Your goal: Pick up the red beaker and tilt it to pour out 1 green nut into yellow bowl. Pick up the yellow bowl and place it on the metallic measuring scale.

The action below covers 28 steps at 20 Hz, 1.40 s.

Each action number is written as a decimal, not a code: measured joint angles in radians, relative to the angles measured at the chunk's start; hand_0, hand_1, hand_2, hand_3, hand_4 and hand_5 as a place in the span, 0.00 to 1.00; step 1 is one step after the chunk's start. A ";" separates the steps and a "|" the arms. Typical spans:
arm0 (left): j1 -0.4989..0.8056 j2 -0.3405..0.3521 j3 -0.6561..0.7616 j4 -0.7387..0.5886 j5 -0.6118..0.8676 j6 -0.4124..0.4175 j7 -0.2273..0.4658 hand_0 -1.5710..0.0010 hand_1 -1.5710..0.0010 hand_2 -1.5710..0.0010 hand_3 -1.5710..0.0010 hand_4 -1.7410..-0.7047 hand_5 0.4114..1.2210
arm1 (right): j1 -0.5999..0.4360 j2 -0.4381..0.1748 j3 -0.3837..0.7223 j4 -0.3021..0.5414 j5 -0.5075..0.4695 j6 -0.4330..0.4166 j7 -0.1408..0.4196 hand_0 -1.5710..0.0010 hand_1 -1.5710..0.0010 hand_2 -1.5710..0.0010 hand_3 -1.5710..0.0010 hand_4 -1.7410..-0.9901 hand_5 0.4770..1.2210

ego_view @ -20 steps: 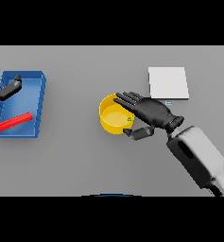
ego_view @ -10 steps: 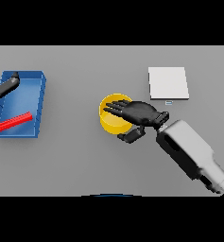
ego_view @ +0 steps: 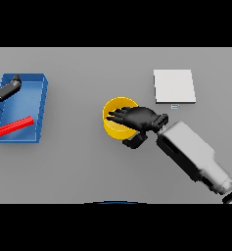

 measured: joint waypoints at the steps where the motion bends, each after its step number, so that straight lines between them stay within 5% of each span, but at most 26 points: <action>1: -0.004 0.004 0.002 -0.001 0.001 0.000 0.010 1.00 1.00 1.00 1.00 0.92 0.39 | -0.004 0.000 -0.003 -0.001 -0.001 0.007 0.009 1.00 0.99 0.98 0.97 0.56 0.37; 3: -0.004 0.008 0.003 0.000 0.004 -0.009 0.002 1.00 1.00 1.00 1.00 0.92 0.39 | -0.015 0.013 0.007 0.019 0.013 0.008 0.036 0.94 0.93 0.91 0.90 0.50 0.46; 4: -0.004 0.014 0.010 0.008 0.006 -0.013 -0.008 1.00 1.00 1.00 1.00 0.91 0.38 | -0.007 0.008 0.016 0.006 0.017 0.013 0.034 0.84 0.85 0.85 0.84 0.47 0.57; 7: 0.002 0.012 0.011 0.003 0.006 -0.005 -0.012 1.00 1.00 1.00 1.00 0.91 0.39 | -0.002 -0.004 0.023 -0.008 0.020 0.025 0.027 0.43 0.46 0.48 0.62 0.28 0.78; 11: 0.001 0.016 0.009 -0.013 0.008 -0.004 0.001 1.00 1.00 1.00 1.00 0.91 0.39 | -0.013 -0.020 0.026 -0.008 -0.011 0.087 -0.007 0.18 0.19 0.20 0.35 0.12 0.91; 13: 0.011 0.015 0.011 -0.012 0.013 0.000 -0.003 1.00 1.00 1.00 1.00 0.91 0.39 | -0.015 -0.005 0.025 -0.012 -0.015 0.098 0.046 0.11 0.12 0.16 0.27 0.08 0.94; 14: 0.020 0.026 0.015 -0.027 0.015 0.002 -0.009 1.00 1.00 1.00 1.00 0.91 0.39 | -0.015 -0.018 0.023 -0.008 -0.021 0.091 0.013 0.09 0.10 0.14 0.26 0.06 0.95; 20: 0.018 0.027 0.013 -0.029 0.013 0.001 -0.004 1.00 1.00 1.00 1.00 0.91 0.39 | -0.026 -0.041 0.003 -0.057 -0.046 0.111 0.048 0.02 0.03 0.05 0.24 0.02 0.99; 23: 0.022 0.027 0.012 -0.027 0.014 0.001 0.000 1.00 1.00 1.00 1.00 0.91 0.38 | -0.025 -0.080 -0.029 -0.147 -0.086 0.155 0.056 0.01 0.01 0.04 0.12 0.01 0.99; 28: 0.008 0.023 0.008 -0.030 0.007 0.001 0.002 1.00 1.00 1.00 1.00 0.91 0.38 | -0.064 -0.129 -0.082 -0.252 -0.114 0.219 0.154 0.00 0.00 0.01 0.18 0.02 1.00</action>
